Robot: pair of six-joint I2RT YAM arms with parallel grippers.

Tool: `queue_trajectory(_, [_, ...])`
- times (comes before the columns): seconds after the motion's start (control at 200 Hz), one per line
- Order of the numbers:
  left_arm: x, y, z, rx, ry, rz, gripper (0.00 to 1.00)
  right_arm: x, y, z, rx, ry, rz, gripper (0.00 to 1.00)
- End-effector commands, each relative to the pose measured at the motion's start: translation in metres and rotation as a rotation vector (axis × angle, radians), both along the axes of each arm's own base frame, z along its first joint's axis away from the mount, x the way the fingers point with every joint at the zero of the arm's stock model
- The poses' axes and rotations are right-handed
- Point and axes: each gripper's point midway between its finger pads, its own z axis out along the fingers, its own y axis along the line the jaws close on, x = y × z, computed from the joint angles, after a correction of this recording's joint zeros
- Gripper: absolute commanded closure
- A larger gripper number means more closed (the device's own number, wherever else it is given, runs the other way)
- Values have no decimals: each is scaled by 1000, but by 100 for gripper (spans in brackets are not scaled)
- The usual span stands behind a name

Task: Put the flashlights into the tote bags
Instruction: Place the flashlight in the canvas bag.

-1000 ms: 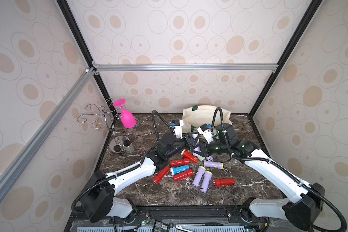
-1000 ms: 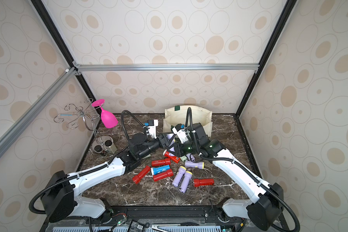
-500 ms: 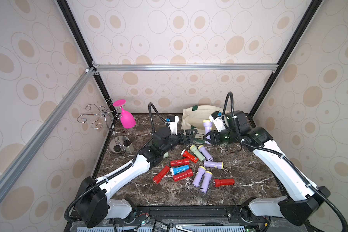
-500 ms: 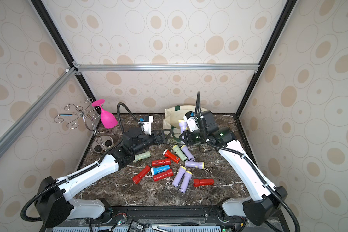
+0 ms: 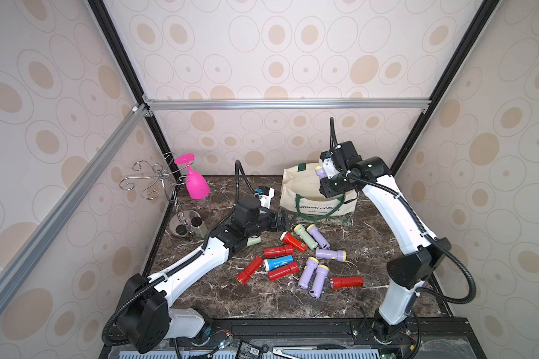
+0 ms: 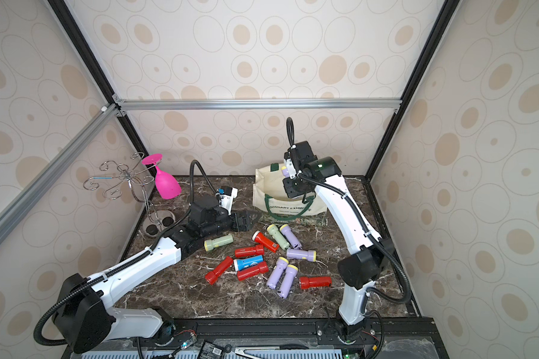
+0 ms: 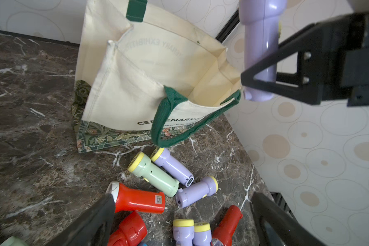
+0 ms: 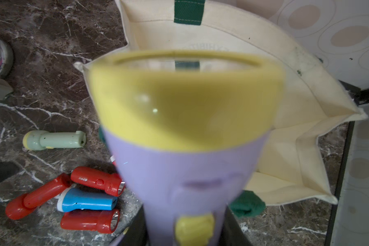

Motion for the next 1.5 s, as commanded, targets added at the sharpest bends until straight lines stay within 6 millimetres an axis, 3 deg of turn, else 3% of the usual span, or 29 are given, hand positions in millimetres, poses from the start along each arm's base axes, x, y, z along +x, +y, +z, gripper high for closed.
queue_trajectory(0.0, [-8, 12, -3, 78, -23, -18, 0, 13, -19, 1, -67, 16, -43, 100])
queue_trajectory(0.135, [-6, 27, -23, 172, 26, -2, 0, 37, -19, -5, -62, 30, -49, 100])
queue_trajectory(0.24, [-6, 30, -34, 251, 48, -19, 0, 54, -21, -21, -77, 41, -67, 100])
queue_trajectory(0.545, [1, 37, -47, 338, 90, -13, 0, 85, -19, -66, -63, 82, -108, 100])
queue_trajectory(0.77, [3, 39, -56, 320, 106, 16, 1, 91, -18, -105, -100, 152, -104, 100])
queue_trajectory(1.151, [14, 50, -62, 313, 124, 132, 1, 94, -13, -146, -95, 228, -118, 94])
queue_trajectory(1.286, [20, 56, -52, 288, 122, 205, 2, 93, -16, -153, -119, 240, -123, 88])
queue_trajectory(1.496, [18, 60, -59, 288, 151, 232, 2, 92, -19, -152, -128, 233, -132, 69])
